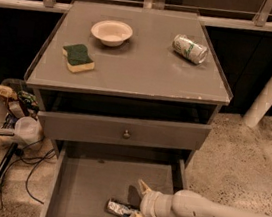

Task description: Pick redbull can from middle drawer and place on counter

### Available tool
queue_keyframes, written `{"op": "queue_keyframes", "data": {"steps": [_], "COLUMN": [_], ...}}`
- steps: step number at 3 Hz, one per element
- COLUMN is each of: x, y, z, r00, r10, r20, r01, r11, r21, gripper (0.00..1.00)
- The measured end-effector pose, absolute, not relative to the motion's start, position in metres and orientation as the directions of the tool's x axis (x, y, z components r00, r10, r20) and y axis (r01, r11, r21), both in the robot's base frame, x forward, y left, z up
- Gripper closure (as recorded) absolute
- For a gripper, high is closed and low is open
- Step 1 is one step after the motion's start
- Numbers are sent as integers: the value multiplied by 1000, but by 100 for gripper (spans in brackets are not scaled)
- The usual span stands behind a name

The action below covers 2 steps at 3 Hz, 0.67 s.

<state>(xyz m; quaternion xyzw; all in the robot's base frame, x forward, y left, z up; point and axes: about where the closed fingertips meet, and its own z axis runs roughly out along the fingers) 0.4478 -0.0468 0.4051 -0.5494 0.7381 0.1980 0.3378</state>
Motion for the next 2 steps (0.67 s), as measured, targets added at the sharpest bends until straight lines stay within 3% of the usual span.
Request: {"op": "queue_keyframes", "data": {"steps": [2], "x": [423], "y": [-46], "z": [369], "r00": [-191], "r10": [-716], "r20": [-671], "r01": [-957], "r11": [288], "r21": [-35], "gripper": [0]}}
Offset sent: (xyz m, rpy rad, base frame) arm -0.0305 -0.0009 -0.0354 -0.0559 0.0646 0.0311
